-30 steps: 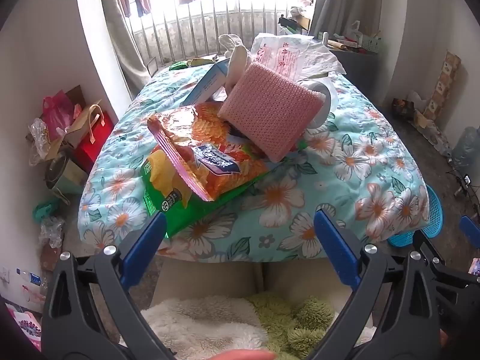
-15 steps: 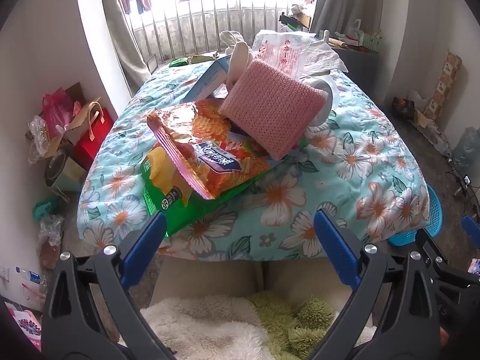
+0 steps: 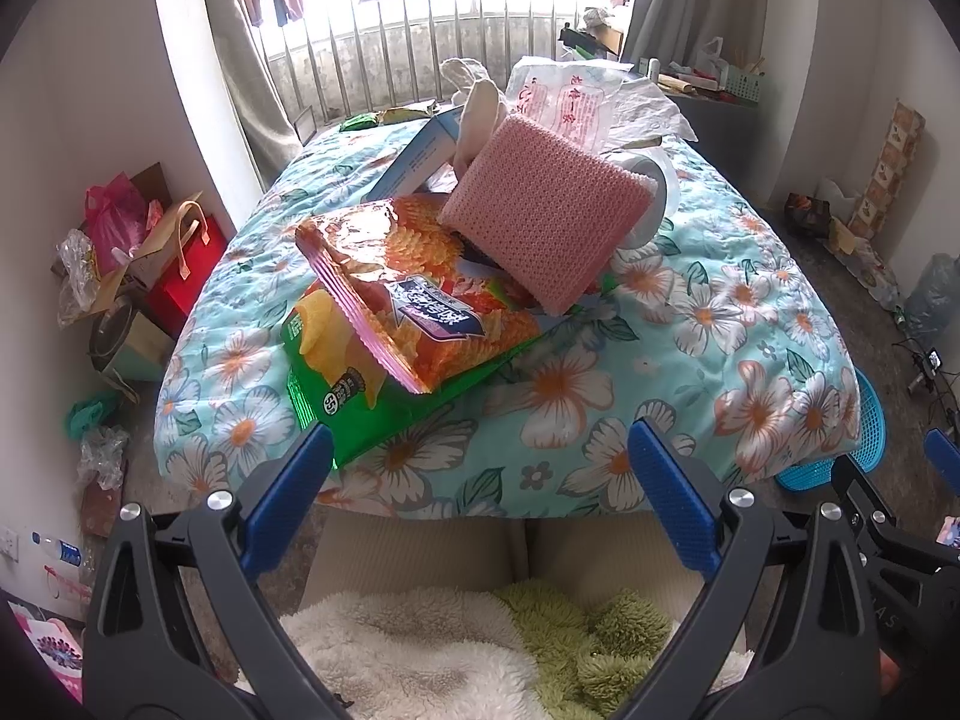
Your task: Collect trash
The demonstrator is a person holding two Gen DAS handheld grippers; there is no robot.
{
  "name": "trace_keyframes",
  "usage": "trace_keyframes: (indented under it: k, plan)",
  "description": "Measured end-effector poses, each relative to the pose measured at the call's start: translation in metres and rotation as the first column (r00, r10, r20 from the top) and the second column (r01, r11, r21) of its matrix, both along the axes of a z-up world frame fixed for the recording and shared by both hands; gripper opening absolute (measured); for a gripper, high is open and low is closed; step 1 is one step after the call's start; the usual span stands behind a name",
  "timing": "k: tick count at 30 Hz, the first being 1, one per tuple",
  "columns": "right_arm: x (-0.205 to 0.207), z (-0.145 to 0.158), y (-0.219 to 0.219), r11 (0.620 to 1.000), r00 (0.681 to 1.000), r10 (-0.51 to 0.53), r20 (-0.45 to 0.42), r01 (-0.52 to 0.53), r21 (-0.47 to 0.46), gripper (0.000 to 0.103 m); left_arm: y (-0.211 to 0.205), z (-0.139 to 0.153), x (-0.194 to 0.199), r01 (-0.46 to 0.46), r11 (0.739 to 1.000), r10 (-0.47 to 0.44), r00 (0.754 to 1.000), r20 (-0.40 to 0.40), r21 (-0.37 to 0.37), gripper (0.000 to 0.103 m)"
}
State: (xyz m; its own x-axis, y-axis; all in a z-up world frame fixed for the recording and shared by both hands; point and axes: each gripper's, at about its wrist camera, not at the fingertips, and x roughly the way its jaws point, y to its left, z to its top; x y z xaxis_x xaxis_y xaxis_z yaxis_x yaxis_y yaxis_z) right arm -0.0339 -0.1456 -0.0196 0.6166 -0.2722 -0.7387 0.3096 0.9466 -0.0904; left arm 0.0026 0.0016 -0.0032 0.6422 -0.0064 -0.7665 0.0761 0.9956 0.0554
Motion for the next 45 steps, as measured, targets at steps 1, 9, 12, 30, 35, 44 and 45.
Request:
trace_keyframes:
  k: [1, 9, 12, 30, 35, 44, 45]
  plan:
    - [-0.0002, -0.0001, -0.0001, 1.000, 1.000, 0.000, -0.001, 0.000, 0.001, 0.097, -0.0001, -0.0003, -0.0003, 0.000, 1.000, 0.000, 1.000, -0.001, -0.001, 0.094]
    - [-0.0012, -0.0029, 0.0025, 1.000, 1.000, -0.003, 0.002, 0.003, -0.006, 0.097, 0.0012, -0.0041, -0.0018, -0.002, 1.000, 0.002, 1.000, -0.001, -0.004, 0.094]
    - [-0.0013, -0.0029, 0.0024, 1.000, 1.000, -0.002, 0.002, 0.002, -0.007, 0.097, 0.0016, -0.0034, -0.0018, -0.002, 1.000, 0.002, 1.000, -0.003, -0.004, 0.094]
    - [-0.0012, -0.0034, 0.0017, 1.000, 1.000, -0.002, 0.003, 0.002, -0.005, 0.097, 0.0018, -0.0036, -0.0016, -0.002, 1.000, 0.002, 1.000, -0.004, -0.005, 0.094]
    - [-0.0014, -0.0034, 0.0017, 1.000, 1.000, -0.002, 0.002, 0.002, -0.006, 0.097, 0.0018, -0.0036, -0.0016, -0.001, 1.000, 0.001, 1.000, -0.005, -0.005, 0.094]
    - [-0.0017, -0.0036, 0.0015, 1.000, 1.000, -0.002, 0.002, 0.002, -0.006, 0.097, 0.0019, -0.0036, -0.0014, -0.002, 1.000, 0.002, 1.000, -0.006, -0.005, 0.094]
    - [-0.0016, -0.0034, 0.0015, 1.000, 1.000, -0.003, 0.002, 0.003, -0.005, 0.097, 0.0024, -0.0046, -0.0018, -0.002, 1.000, 0.002, 1.000, -0.005, -0.005, 0.094]
